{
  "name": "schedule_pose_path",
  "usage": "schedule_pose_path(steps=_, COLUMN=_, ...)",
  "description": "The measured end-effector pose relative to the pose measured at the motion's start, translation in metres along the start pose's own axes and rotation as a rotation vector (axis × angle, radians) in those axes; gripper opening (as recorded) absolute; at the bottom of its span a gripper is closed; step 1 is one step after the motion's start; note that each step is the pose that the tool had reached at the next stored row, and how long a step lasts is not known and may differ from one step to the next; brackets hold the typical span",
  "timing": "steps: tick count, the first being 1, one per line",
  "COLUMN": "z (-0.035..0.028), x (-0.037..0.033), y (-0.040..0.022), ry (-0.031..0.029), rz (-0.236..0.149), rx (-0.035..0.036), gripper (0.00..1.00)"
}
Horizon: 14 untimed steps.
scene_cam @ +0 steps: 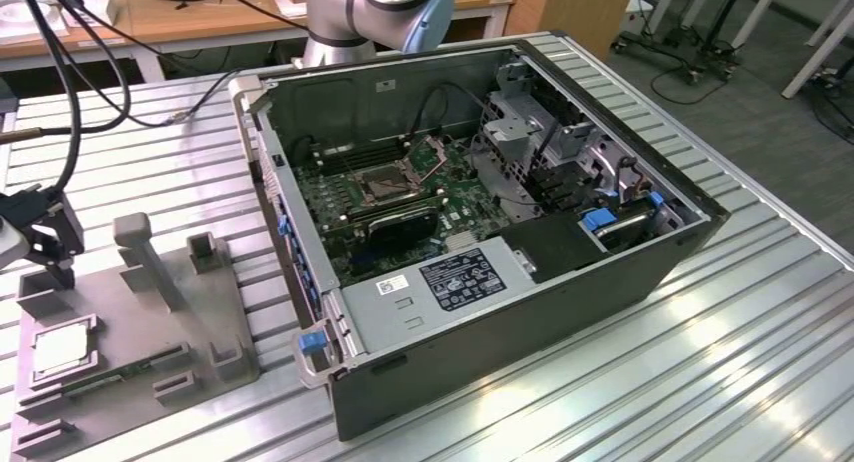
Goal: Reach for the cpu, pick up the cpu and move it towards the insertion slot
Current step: 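Reach for the cpu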
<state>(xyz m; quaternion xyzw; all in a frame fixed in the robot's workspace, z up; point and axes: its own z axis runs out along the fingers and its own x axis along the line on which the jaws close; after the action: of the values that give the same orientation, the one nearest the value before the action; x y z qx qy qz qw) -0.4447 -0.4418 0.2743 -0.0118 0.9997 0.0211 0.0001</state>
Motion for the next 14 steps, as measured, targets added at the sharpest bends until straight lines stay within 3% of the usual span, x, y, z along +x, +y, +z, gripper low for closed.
schedule_pose_path(steps=14, z=0.0066, x=0.0001, y=-0.0015, ry=0.0002, rz=0.000, rx=-0.0001, gripper=0.76)
